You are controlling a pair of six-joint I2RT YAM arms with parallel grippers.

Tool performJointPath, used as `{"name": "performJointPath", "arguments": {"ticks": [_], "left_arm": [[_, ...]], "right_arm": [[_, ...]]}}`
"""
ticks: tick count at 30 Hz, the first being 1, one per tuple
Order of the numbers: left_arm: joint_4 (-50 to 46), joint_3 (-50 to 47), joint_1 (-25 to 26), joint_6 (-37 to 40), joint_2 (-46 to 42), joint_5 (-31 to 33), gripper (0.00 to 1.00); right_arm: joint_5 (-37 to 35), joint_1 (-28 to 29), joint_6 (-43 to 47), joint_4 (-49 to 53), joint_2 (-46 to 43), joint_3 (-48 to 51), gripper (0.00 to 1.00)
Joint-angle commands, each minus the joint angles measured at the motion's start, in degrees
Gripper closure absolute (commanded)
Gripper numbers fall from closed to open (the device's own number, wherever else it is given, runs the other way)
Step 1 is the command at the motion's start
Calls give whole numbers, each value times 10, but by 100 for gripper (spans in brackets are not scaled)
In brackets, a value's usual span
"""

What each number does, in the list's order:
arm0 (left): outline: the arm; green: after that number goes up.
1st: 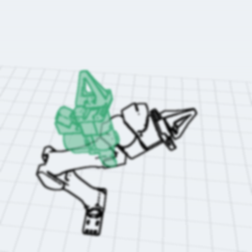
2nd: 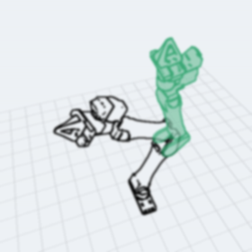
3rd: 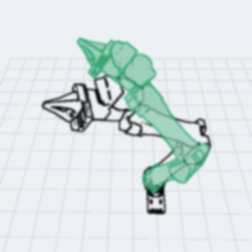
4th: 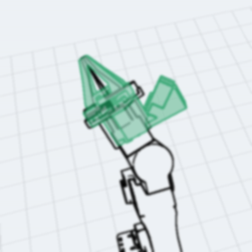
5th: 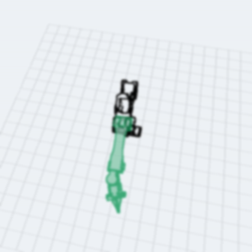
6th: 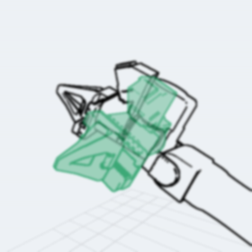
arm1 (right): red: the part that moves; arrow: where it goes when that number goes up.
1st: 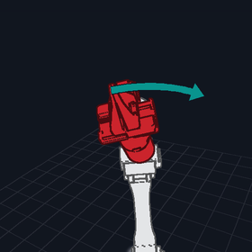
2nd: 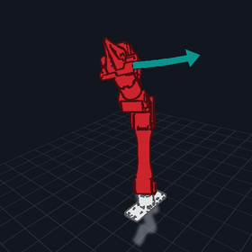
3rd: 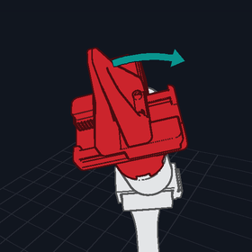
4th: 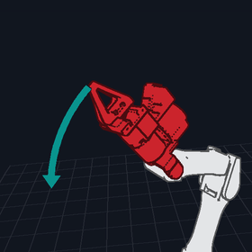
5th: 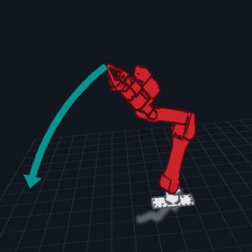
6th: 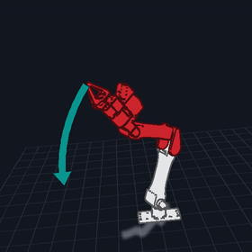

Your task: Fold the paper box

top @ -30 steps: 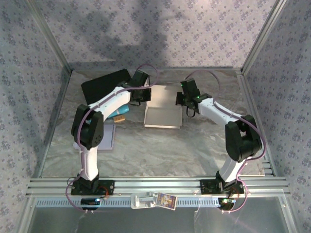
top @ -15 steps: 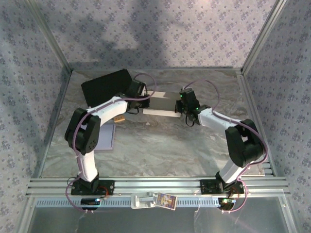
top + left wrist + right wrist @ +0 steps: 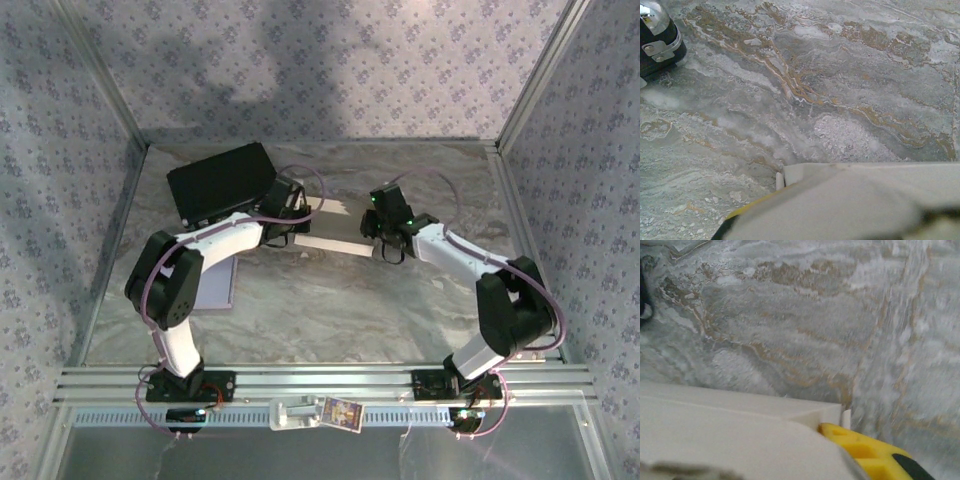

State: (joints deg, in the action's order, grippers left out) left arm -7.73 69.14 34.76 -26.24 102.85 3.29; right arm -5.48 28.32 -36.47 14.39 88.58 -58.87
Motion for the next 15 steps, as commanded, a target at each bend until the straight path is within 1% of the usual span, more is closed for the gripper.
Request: {"name": "performJointPath", "arguments": {"ticks": [1,2,4,7,12,15], "left_arm": [[-10,-13,14,-6,-5,5,100],[-10,-13,16,-5,-5,6,100],[-12,-14,19,-6,-5,11,100],[-12,-15,21,-6,-7,14,100],[-8,-17,26,-7,-10,16,100],[5,-27,27,-7,-15,15,100]], "right_arm": [[45,3,-69,57,-28,-22,66],[53,2,-75,75,-29,-33,65],[53,2,-95,106,-42,-46,60],[56,2,-144,132,-79,-43,56],[75,3,-214,182,-123,-59,55],[77,2,-228,239,-125,-103,55]]}}
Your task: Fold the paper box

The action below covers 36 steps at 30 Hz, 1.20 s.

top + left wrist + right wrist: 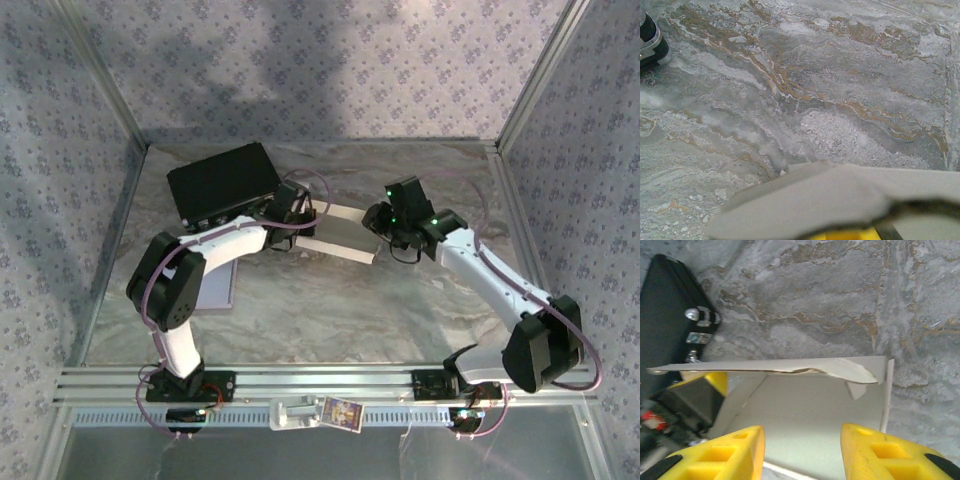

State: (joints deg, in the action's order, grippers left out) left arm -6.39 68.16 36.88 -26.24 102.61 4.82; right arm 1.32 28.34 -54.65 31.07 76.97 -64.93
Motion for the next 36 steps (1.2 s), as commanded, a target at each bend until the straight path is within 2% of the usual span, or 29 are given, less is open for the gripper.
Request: {"name": "performJointPath", "arguments": {"ticks": [1,3,5,6,8,13,21,28,36], "left_arm": [[-3,-21,6,-7,-14,0,100],[4,-28,6,-6,-17,-4,100],[17,-39,8,-7,-23,-8,100],[21,-45,9,-8,-25,-8,100],[32,-56,10,-9,-31,-8,100],[50,-76,17,-7,-41,-7,100],[69,-105,26,-11,-53,-6,100],[72,-113,29,-13,-67,-15,97],[52,-110,30,-12,-70,-28,93]], "right_arm": [[5,1,-55,86,-11,-60,55],[-1,-10,-89,119,-13,-83,54],[26,-35,-129,160,-7,-105,43],[49,-51,-142,174,1,-113,41],[105,-89,-150,191,17,-115,40],[172,-142,-126,191,65,-126,40],[238,-143,-88,190,160,-143,43],[258,-138,-117,141,151,-81,47],[280,-136,-114,136,156,-63,57]]}}
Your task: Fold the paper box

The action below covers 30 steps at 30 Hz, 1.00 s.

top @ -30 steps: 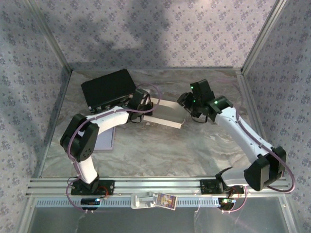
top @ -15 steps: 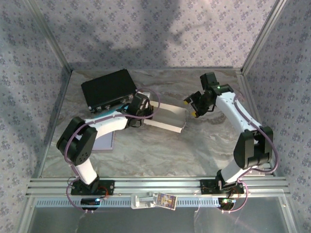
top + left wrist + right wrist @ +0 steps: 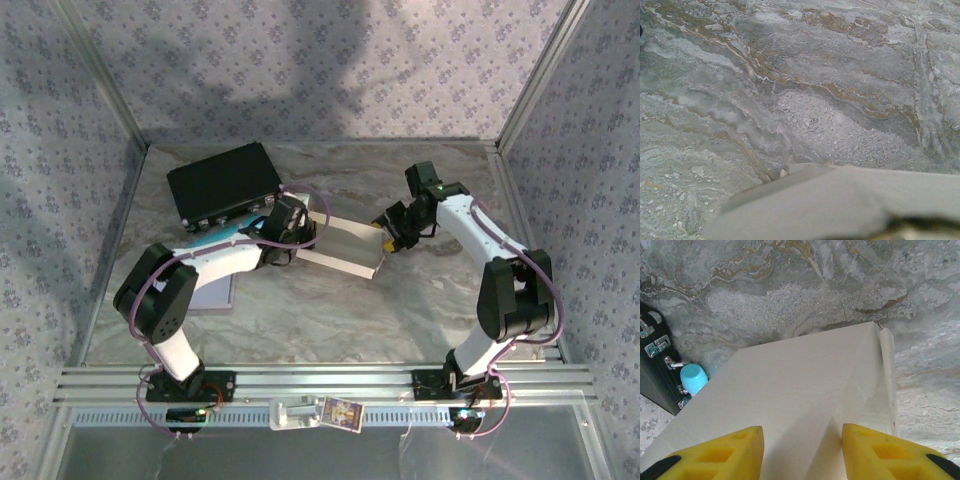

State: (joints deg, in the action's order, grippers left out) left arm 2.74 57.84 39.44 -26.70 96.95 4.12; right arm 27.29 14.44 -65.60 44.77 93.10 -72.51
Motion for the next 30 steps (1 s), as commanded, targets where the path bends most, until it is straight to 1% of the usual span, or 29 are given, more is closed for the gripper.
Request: {"name": "performJointPath", "arguments": {"ticks": [1,6,11,17,22,26,30], "left_arm": [[-41,-7,4,-9,-15,-24,91],[-83,-3,5,-31,-26,-37,80],[-97,-30,8,-50,-53,-55,74],[-103,-85,13,-69,-90,-88,70],[-125,-103,15,-86,-125,-115,67],[-148,-122,21,-109,-181,-135,65],[-179,-141,23,-149,-233,-160,64]], "right_arm": [[21,4,-5,-2,-7,16,58],[23,14,-6,-14,-11,37,62],[13,37,-7,-24,-19,73,65],[-9,59,-3,-44,-19,100,67],[-26,66,8,-48,-15,108,69],[-35,68,18,-44,-10,109,71],[-39,69,28,-44,-6,110,72]]}}
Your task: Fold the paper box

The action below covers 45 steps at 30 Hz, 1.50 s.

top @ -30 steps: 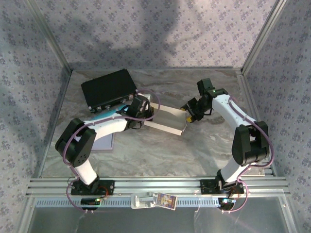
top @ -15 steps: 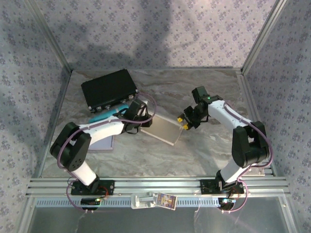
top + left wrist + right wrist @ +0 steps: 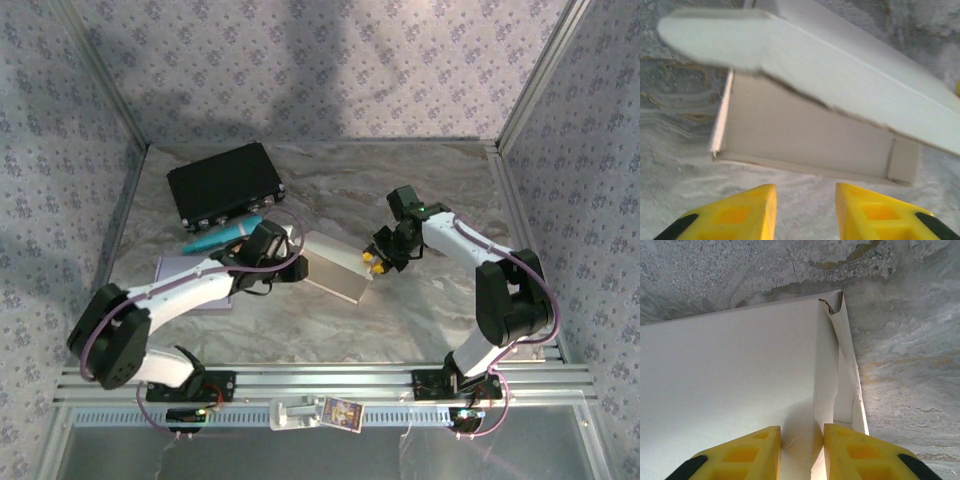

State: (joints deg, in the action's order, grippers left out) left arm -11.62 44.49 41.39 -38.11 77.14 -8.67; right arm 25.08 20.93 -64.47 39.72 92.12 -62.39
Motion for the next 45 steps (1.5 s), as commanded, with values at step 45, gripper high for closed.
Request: {"name": "performJointPath", "arguments": {"ticks": [45], "left_arm": [[-244,285,-115,6,257,-214,65]], "right_arm": [[-2,-4,127,66,-17,-1,65]]}}
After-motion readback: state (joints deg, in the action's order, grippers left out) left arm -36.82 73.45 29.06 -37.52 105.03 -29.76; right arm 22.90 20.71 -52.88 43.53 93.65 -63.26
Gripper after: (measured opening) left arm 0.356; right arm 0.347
